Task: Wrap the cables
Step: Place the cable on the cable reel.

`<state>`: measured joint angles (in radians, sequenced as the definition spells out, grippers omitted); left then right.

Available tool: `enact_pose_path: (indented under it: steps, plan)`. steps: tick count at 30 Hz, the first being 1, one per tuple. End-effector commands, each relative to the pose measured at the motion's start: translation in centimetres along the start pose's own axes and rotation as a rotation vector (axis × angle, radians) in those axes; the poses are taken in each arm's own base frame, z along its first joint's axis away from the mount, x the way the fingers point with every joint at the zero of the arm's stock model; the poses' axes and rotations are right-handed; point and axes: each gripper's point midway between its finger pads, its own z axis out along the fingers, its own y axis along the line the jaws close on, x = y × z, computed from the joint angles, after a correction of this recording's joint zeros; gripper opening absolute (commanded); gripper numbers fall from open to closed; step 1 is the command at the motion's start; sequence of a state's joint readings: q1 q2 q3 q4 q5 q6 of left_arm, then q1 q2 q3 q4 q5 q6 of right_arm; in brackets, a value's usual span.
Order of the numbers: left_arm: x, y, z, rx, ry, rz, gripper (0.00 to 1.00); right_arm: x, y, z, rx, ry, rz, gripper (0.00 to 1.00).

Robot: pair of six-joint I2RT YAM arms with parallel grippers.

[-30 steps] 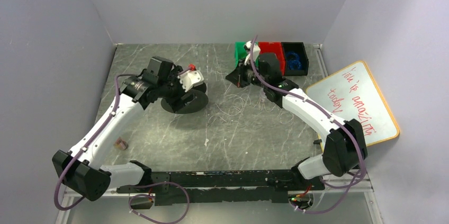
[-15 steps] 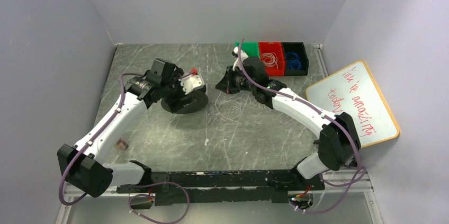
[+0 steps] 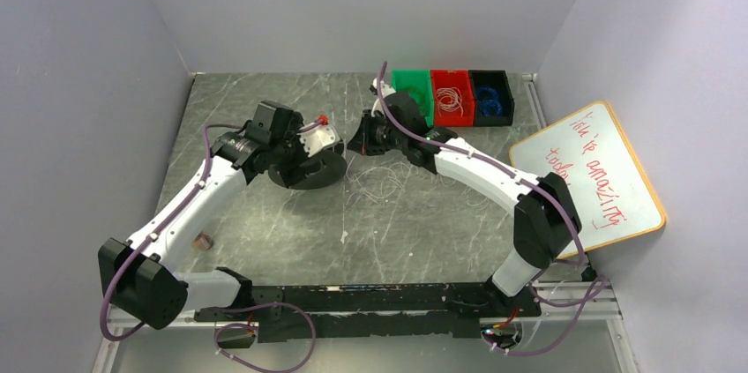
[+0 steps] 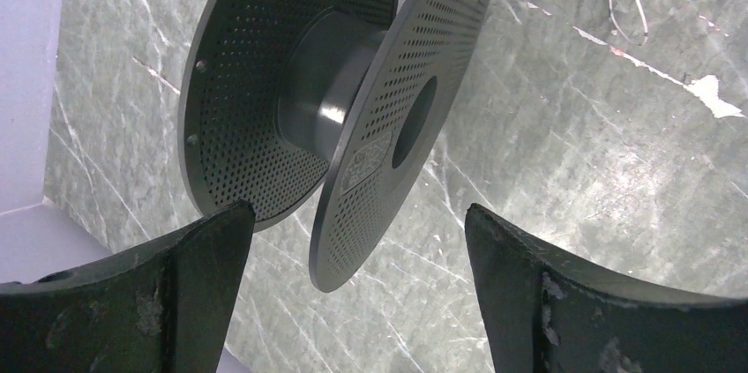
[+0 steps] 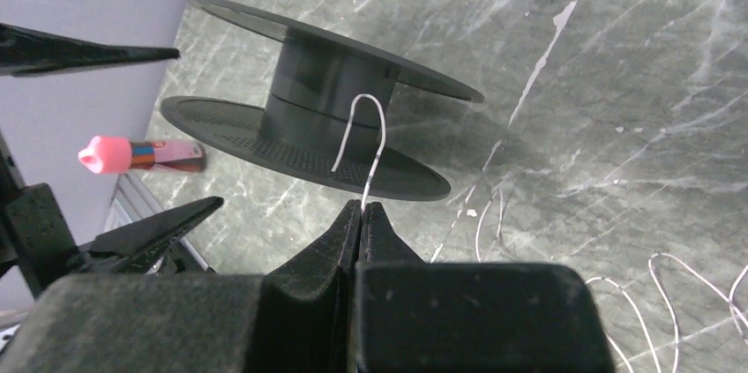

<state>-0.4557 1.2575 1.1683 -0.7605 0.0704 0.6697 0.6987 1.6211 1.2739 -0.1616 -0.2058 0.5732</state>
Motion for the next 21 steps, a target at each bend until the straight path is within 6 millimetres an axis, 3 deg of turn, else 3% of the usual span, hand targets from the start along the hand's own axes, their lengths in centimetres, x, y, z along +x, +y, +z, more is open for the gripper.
enact_pose_path:
  steps: [1, 7, 21]
  plan:
    - [-1.3, 1.5, -1.1, -0.07, -0.059, 0.0, 0.94, -1.1, 1.0, 0.1, 0.011, -0.034, -0.002, 0.0]
    - [-1.8, 0.8, -1.2, -0.031, -0.085, -0.002, 0.94, -0.8, 1.3, 0.5, 0.012, -0.024, -0.019, 0.0]
    - [-2.8, 2.3, -0.4, -0.078, -0.078, 0.041, 0.94, 0.2, 3.0, -0.5, -0.063, 0.023, -0.014, 0.0]
